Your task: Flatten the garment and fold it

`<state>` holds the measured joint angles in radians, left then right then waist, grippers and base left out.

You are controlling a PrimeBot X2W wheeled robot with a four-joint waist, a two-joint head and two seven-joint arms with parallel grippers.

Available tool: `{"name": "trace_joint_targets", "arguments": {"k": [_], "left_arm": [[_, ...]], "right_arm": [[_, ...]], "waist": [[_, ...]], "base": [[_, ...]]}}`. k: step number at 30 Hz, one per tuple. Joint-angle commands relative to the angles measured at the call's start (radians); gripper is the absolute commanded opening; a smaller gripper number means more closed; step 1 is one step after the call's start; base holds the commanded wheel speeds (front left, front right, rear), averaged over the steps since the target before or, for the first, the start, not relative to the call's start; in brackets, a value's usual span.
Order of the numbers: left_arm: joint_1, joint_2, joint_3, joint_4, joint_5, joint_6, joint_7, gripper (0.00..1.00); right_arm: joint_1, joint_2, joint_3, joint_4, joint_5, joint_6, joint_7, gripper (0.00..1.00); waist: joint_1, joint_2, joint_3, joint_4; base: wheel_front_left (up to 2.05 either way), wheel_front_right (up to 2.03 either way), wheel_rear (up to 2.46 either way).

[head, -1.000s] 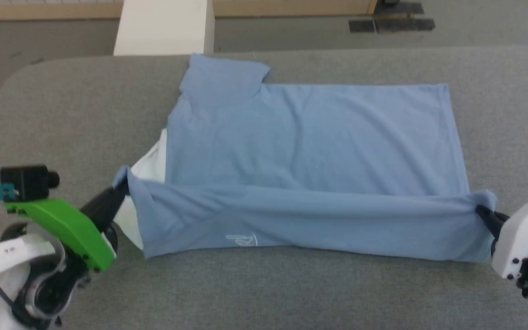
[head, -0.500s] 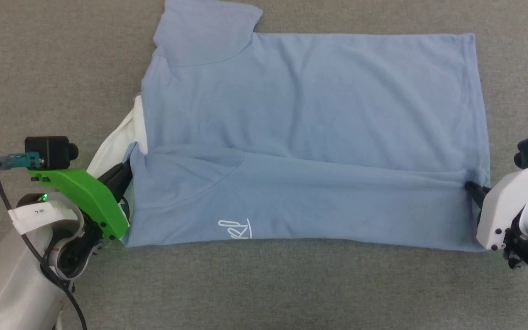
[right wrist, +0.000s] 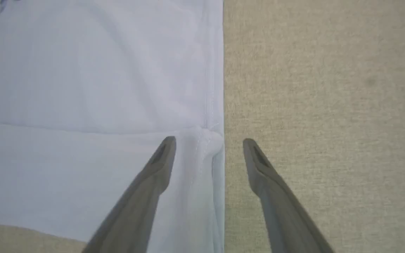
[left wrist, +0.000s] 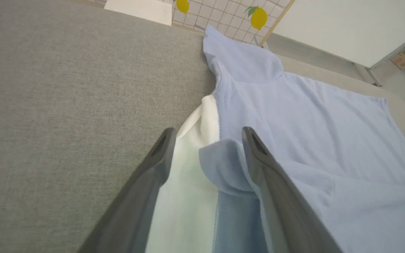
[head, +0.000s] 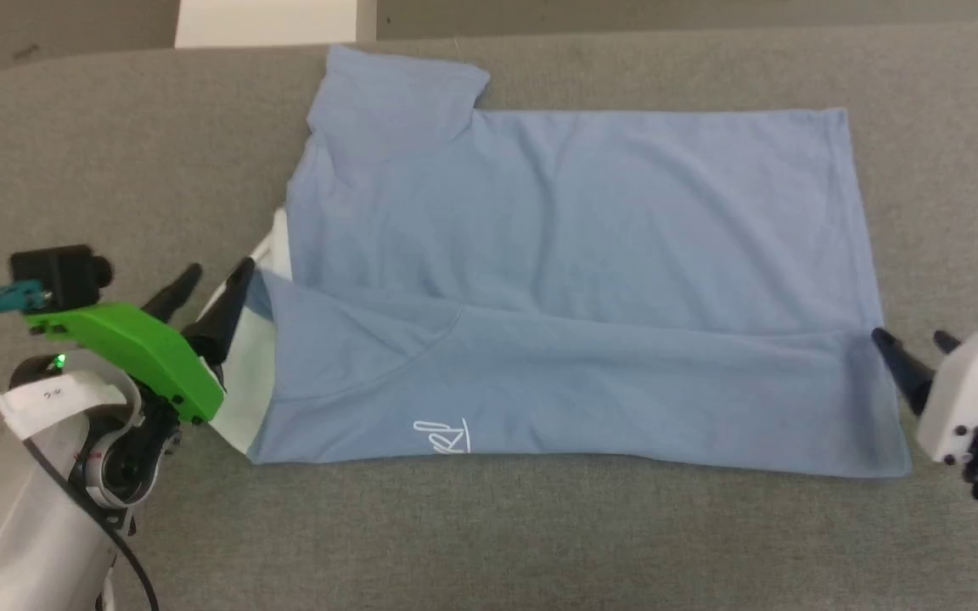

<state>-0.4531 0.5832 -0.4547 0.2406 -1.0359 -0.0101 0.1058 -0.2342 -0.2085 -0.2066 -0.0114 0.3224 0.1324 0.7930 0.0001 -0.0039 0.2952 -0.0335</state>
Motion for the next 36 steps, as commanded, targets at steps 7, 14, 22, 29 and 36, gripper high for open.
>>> {"name": "trace_joint_targets", "arguments": {"k": [7,14,22,29,36], "left_arm": [[0.147,-0.002,0.044,-0.096,0.089,0.063,-0.241,1.0],[0.312,-0.027,0.065,-0.164,0.209,0.082,-0.362,1.0],[0.458,-0.131,0.157,-0.199,0.302,0.055,-0.367,1.0],[0.466,-0.153,0.16,-0.155,0.335,0.072,-0.331,1.0],[0.35,-0.102,0.041,-0.134,0.363,0.132,0.046,1.0]], "right_arm": [[0.116,-0.025,-0.042,-0.13,0.048,-0.002,-0.236,1.0],[0.277,-0.023,-0.041,-0.139,0.069,-0.002,-0.449,1.0],[0.363,0.002,-0.035,-0.071,0.089,-0.002,-0.52,1.0],[0.346,-0.002,-0.022,-0.045,0.097,-0.002,-0.533,1.0],[0.317,-0.002,-0.01,-0.039,0.1,-0.002,-0.537,1.0]], "waist": [[-0.0001,0.0039,-0.192,0.004],[-0.0001,0.0039,-0.244,0.014],[-0.0001,0.0039,-0.266,0.015],[-0.0001,0.0039,-0.26,0.012],[-0.0001,0.0039,-0.223,0.018]], "base": [[0.0,0.0,0.0],[0.0,0.0,0.0],[0.0,0.0,0.0],[0.0,0.0,0.0],[0.0,0.0,0.0]]}}
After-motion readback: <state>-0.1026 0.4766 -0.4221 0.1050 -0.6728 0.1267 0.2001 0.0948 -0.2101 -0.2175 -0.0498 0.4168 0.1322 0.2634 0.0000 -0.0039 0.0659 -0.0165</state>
